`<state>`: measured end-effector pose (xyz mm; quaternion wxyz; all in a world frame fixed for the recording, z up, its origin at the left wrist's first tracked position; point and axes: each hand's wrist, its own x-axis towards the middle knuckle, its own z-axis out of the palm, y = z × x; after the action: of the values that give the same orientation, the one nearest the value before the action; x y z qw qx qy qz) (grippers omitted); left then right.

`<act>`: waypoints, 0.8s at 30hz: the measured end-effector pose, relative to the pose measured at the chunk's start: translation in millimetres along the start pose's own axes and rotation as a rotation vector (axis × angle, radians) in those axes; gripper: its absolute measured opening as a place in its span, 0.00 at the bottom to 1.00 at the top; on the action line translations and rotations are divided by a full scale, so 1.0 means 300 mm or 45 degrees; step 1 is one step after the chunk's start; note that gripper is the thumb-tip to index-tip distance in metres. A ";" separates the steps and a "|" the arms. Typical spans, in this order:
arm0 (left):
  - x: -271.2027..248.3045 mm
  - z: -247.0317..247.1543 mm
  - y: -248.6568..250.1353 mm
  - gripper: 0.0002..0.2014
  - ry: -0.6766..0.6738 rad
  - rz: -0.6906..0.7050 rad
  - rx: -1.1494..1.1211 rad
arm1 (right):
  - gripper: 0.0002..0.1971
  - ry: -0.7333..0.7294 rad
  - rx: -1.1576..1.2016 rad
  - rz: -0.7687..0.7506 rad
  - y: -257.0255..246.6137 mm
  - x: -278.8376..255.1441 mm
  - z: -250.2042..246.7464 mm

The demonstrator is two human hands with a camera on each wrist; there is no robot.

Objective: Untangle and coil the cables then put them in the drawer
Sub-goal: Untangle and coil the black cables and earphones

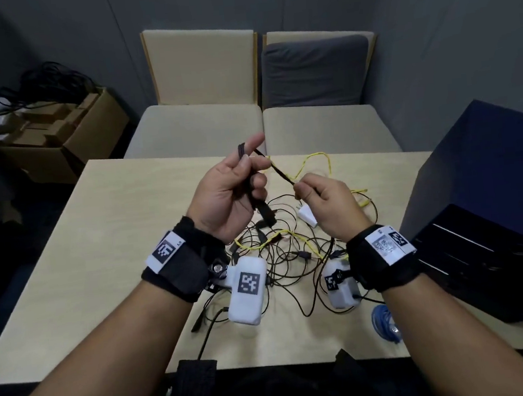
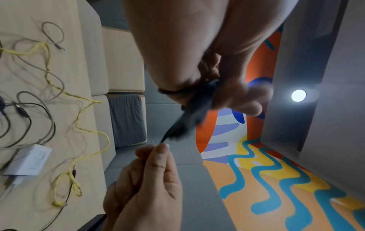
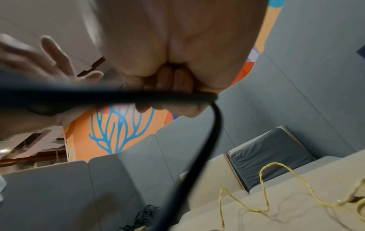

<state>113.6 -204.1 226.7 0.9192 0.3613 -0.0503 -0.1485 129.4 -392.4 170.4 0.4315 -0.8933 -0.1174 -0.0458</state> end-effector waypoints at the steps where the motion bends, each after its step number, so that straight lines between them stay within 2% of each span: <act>1: 0.001 0.001 -0.003 0.18 0.007 -0.003 0.010 | 0.11 0.007 0.015 0.002 0.002 0.000 -0.003; 5: 0.013 0.012 0.003 0.16 0.002 -0.034 -0.032 | 0.10 0.019 0.042 0.066 0.002 -0.004 -0.006; 7: 0.030 0.022 0.013 0.16 0.010 -0.007 -0.067 | 0.10 -0.035 0.029 0.115 0.004 -0.024 0.023; 9: 0.054 0.025 0.024 0.16 0.084 0.076 -0.071 | 0.12 -0.124 0.049 0.117 -0.007 -0.055 0.064; 12: 0.092 -0.001 0.044 0.22 0.213 0.243 0.003 | 0.11 -0.256 0.021 0.071 -0.030 -0.100 0.111; 17: 0.136 -0.085 0.061 0.28 0.382 0.450 0.296 | 0.05 -0.387 0.122 0.057 -0.046 -0.144 0.114; 21: 0.152 -0.141 0.060 0.29 0.543 0.558 0.571 | 0.10 -0.483 0.222 0.051 -0.083 -0.166 0.070; 24: 0.146 -0.176 0.060 0.28 0.533 0.546 0.877 | 0.12 -0.452 0.312 0.023 -0.112 -0.168 0.008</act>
<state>169.9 -171.0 199.5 0.7459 0.6495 0.0163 0.1468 72.3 -378.8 185.2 0.5099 -0.8292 -0.1881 0.1306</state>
